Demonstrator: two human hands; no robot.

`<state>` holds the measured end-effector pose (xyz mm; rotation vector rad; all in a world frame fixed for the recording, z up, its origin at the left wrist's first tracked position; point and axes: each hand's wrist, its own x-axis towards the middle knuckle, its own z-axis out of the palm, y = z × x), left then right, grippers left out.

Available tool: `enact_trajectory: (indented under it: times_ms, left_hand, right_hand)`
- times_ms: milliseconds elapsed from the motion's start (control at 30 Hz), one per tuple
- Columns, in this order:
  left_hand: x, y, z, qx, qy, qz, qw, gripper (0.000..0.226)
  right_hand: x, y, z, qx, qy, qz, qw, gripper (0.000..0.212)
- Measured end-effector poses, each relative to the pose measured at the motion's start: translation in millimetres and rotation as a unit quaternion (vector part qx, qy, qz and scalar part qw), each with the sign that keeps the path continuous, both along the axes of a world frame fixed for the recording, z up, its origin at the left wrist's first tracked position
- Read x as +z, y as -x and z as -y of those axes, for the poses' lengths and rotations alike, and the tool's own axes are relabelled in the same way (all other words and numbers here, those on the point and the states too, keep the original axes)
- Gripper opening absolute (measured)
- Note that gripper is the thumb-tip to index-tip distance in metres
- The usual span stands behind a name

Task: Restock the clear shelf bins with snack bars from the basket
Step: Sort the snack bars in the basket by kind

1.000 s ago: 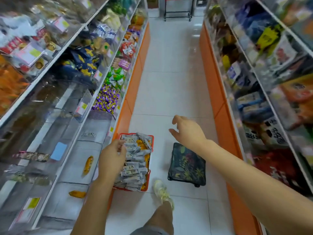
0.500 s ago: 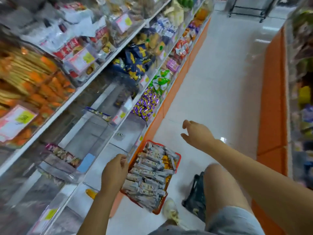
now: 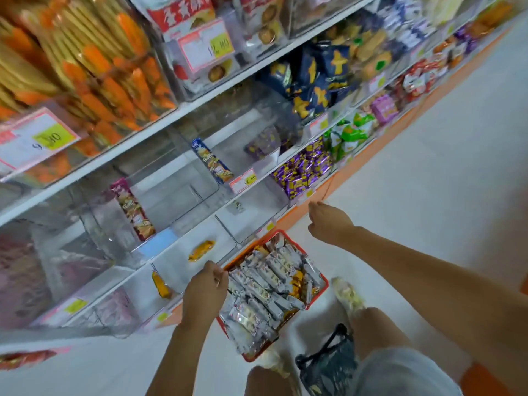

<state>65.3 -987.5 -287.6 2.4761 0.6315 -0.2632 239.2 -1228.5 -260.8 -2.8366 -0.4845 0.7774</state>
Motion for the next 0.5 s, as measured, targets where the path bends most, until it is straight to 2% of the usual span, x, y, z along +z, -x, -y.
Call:
enact_trajectory:
  times_ms: [67, 133, 333, 433, 500]
  left_hand:
    - [-25.8, -9.2, 11.4, 0.031, 0.004, -0.009, 0.999, 0.011]
    - [-56.4, -18.9, 18.6, 0.04, -0.007, -0.019, 0.999, 0.009]
    - [-159.7, -57.3, 20.2, 0.032, -0.045, -0.041, 0.998, 0.013]
    - [-209.3, -75.9, 16.4, -0.043, -0.145, 0.028, 0.988, 0.024]
    - [-230.2, -88.5, 12.8, -0.071, -0.195, 0.074, 0.975, 0.032]
  right_hand:
    - [-29.2, -19.9, -3.6, 0.026, 0.003, -0.013, 1.0, 0.039]
    - [-61.0, -35.5, -6.9, 0.047, -0.005, -0.025, 0.999, 0.048]
    - [-177.6, -70.0, -16.8, 0.131, -0.007, -0.041, 0.991, 0.04]
    - [-223.0, -90.0, -26.7, 0.187, -0.002, -0.013, 0.982, 0.049]
    - [-246.1, -101.1, -34.1, 0.231, -0.013, 0.029, 0.972, 0.048]
